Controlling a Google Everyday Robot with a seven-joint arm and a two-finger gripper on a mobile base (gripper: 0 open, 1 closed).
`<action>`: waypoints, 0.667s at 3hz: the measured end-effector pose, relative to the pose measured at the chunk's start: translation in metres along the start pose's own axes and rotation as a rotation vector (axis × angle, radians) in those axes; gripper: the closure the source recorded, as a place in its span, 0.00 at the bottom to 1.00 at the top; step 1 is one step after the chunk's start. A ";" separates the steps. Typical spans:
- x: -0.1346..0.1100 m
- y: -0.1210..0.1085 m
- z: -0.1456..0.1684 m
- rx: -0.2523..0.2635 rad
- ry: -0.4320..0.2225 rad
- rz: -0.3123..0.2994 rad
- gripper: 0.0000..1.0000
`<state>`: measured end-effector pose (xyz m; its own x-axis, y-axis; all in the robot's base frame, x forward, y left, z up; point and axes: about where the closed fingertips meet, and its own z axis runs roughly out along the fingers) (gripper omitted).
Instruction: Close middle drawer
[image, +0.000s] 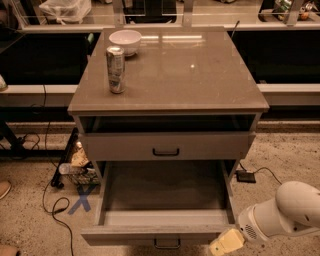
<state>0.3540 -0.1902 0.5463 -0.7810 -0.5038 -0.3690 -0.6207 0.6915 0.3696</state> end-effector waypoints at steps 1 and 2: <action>0.019 -0.008 0.007 0.024 0.003 0.046 0.19; 0.048 -0.020 0.016 0.037 0.003 0.108 0.42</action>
Offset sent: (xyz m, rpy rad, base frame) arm -0.0425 -0.0542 -0.0657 -0.0301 0.0689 -0.1798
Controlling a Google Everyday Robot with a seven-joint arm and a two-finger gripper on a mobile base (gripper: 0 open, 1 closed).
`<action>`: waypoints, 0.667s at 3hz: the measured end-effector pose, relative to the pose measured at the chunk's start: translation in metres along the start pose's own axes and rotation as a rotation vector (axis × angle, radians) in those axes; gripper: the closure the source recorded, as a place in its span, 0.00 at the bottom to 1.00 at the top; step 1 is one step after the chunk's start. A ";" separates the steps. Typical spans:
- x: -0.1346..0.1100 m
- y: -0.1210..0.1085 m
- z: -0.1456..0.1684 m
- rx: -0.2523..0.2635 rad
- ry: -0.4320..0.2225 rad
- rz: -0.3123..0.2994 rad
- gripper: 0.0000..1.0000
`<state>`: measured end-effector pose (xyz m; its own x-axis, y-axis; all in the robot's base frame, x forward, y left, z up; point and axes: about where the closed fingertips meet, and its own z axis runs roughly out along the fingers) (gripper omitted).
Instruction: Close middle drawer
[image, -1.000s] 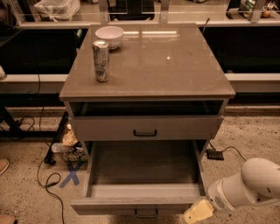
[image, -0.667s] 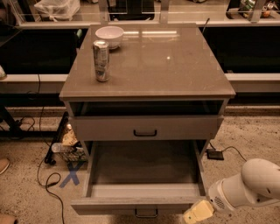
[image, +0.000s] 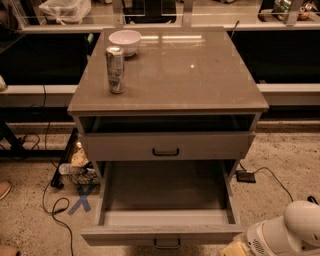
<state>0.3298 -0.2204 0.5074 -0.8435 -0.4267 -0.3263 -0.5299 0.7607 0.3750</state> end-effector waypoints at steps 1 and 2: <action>0.022 -0.027 0.015 0.016 -0.013 0.051 0.65; 0.032 -0.055 0.040 0.031 -0.047 0.069 0.89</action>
Offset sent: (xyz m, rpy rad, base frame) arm 0.0206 -0.0543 -0.1157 0.0165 -0.0548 -0.1351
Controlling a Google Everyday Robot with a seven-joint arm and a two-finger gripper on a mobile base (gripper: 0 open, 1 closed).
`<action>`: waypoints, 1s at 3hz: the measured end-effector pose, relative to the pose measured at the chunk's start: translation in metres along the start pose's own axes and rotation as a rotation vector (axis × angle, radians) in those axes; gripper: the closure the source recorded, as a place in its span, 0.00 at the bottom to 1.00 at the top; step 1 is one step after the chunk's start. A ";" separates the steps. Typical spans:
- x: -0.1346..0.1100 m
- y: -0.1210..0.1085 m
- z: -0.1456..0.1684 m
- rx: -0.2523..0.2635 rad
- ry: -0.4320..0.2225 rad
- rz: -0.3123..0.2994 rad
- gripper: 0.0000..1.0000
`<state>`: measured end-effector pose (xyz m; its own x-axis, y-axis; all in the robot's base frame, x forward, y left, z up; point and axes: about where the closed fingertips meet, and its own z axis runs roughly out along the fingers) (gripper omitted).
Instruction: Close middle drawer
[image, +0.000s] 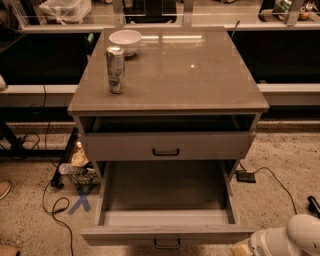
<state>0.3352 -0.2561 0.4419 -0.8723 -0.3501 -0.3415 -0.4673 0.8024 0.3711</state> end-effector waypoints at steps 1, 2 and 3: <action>-0.009 -0.017 0.027 0.005 -0.054 -0.011 1.00; -0.041 -0.020 0.051 -0.006 -0.114 -0.053 1.00; -0.041 -0.020 0.051 -0.006 -0.114 -0.053 1.00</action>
Offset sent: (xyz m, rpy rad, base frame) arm 0.0929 0.0464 -0.0482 0.0857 -0.1998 0.0240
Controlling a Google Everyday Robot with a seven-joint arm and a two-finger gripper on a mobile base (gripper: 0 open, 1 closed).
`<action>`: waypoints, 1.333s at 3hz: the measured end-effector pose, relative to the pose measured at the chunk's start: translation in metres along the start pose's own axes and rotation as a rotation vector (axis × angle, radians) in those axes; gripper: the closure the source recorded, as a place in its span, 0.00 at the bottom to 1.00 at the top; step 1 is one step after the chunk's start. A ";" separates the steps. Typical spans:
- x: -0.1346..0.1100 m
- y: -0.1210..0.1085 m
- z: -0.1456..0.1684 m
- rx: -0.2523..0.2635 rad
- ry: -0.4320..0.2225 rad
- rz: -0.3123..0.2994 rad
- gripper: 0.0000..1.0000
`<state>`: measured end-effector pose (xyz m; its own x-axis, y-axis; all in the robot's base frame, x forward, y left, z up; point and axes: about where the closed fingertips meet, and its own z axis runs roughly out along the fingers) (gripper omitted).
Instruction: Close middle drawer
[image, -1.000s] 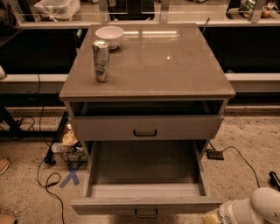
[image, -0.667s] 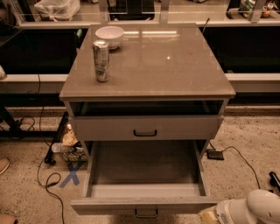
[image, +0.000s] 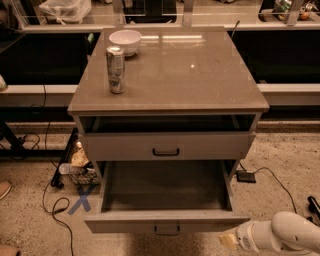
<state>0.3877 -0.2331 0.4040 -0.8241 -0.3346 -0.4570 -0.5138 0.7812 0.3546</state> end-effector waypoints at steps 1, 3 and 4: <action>-0.007 -0.006 0.014 -0.020 -0.043 -0.016 1.00; -0.038 -0.021 0.040 -0.050 -0.128 -0.072 1.00; -0.094 -0.032 0.049 -0.067 -0.242 -0.143 1.00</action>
Offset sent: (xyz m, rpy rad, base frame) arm 0.0994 0.0232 -0.0359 0.1428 -0.2243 0.0577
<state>0.4936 -0.2011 0.3957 -0.6657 -0.2972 -0.6845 -0.6419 0.6958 0.3222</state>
